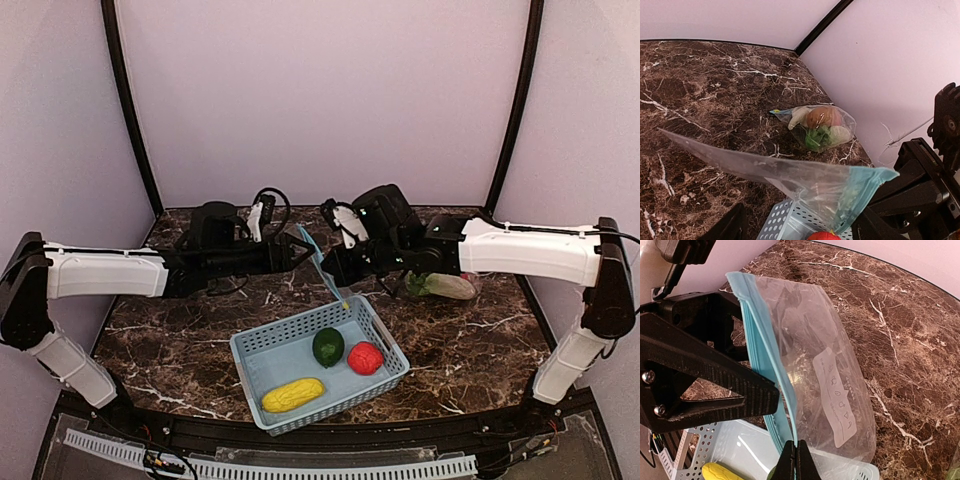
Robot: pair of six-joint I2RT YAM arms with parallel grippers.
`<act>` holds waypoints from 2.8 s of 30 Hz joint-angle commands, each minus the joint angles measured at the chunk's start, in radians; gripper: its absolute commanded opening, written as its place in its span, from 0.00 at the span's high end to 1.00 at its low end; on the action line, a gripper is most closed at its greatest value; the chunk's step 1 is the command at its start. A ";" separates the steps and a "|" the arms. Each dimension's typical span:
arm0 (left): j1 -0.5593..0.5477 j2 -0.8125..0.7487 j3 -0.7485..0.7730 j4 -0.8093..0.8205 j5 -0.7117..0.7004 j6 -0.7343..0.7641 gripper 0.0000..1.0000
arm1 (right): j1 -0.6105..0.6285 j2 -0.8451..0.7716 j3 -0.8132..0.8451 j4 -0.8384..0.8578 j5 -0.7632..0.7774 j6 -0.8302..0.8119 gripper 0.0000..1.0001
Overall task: Place the food in the zip-top bag and seal the zipper
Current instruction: Open the zipper food storage bag, then pass from the left arm to the right, then pass from the right arm to the left
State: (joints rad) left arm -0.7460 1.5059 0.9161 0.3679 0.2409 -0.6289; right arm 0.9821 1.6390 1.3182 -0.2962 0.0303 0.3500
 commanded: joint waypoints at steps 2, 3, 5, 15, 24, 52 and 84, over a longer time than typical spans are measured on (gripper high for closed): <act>-0.007 0.002 0.004 -0.036 -0.036 0.022 0.31 | 0.008 0.005 0.032 0.000 0.022 0.019 1.00; -0.007 0.005 0.005 -0.038 -0.037 0.023 0.31 | 0.009 0.005 0.032 0.000 0.021 0.020 1.00; -0.008 0.012 0.008 -0.039 -0.038 0.022 0.35 | 0.009 0.004 0.030 0.001 0.021 0.020 1.00; -0.023 0.051 0.034 0.015 -0.007 0.005 0.56 | 0.013 0.015 0.032 -0.008 0.044 0.015 1.00; -0.041 0.088 0.055 0.014 0.007 -0.003 0.66 | 0.016 0.016 0.049 -0.023 0.115 0.012 1.00; -0.058 -0.038 0.075 -0.144 -0.151 0.257 0.75 | 0.049 0.104 0.182 -0.137 0.232 -0.077 1.00; -0.004 -0.082 0.274 -0.541 -0.082 0.730 0.15 | 0.082 0.123 0.213 -0.191 0.180 -0.094 1.00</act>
State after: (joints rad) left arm -0.7700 1.4246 1.1591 -0.1246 0.1238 0.0563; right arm 1.0492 1.7618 1.5108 -0.4770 0.2276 0.2676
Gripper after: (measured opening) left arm 0.858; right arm 0.005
